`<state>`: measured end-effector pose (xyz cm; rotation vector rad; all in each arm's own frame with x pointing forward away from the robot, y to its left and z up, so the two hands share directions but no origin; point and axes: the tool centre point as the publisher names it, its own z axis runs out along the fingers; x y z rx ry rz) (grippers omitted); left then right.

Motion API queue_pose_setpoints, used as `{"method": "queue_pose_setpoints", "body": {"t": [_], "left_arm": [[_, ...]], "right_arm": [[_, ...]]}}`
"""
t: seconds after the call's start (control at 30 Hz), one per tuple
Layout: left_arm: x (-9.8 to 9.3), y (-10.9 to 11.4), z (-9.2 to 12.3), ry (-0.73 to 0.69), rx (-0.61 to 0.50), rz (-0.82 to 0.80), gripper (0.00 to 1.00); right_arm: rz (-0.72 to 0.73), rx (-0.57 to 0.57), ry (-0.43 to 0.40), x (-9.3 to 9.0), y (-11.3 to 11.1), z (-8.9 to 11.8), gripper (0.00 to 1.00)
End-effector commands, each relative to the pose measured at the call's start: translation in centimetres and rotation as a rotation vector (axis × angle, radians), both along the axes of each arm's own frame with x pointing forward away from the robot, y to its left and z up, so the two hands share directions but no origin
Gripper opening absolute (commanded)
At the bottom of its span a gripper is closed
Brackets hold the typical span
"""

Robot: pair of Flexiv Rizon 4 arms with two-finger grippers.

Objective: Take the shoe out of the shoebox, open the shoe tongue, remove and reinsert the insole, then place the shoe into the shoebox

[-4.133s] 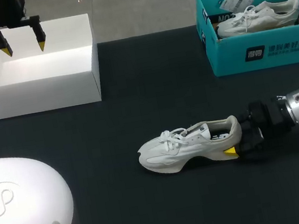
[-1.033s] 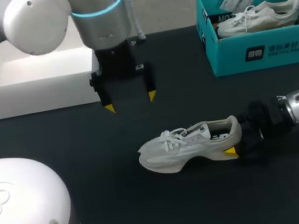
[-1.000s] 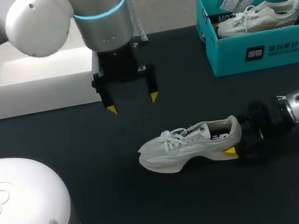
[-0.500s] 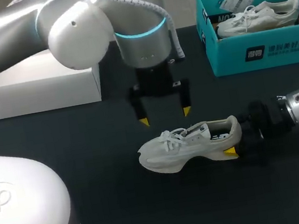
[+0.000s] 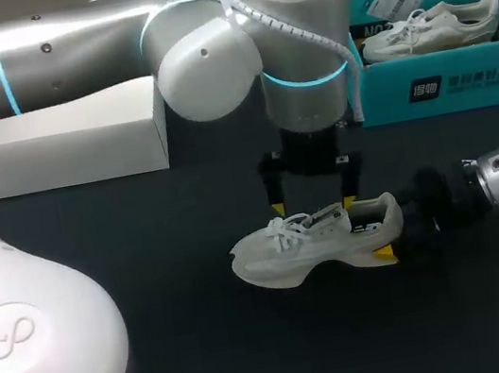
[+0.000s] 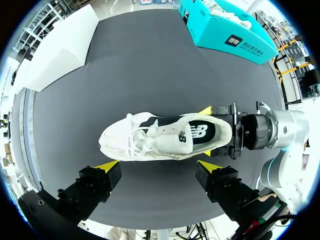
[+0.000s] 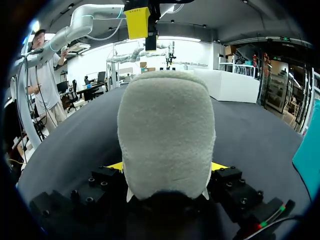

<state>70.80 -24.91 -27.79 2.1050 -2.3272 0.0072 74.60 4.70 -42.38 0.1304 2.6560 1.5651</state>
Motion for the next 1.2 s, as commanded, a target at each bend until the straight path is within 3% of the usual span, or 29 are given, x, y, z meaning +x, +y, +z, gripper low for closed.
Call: {"method": "queue_pose_setpoints", "body": {"t": [0.03,0.3,0.7,0.93,1.07,1.2], "left_arm": [[0.7,-3.8,-1.7,0.007,0.085,-0.005,1.00],[1.4,-4.8,-4.0,0.026,0.116,-0.003,1.00],[3.2,-1.9,-5.0,0.013,0.189,0.063,1.00],[2.8,-0.7,-6.3,0.035,0.241,0.043,1.00],[2.7,-0.2,-6.1,0.043,0.227,0.054,0.96],[2.5,0.0,-5.5,0.046,0.219,0.040,1.00]], "right_arm": [[-0.001,-0.004,0.001,0.0,0.2,-0.1,0.00],[-0.001,-0.004,0.001,0.0,0.2,-0.1,0.00],[-0.001,-0.004,0.001,0.0,0.2,-0.1,0.00],[-0.001,-0.004,0.001,0.0,0.2,-0.1,0.00],[-0.001,-0.004,0.001,0.0,0.2,-0.1,0.00],[-0.001,-0.004,0.001,0.0,0.2,-0.1,0.00]]}}
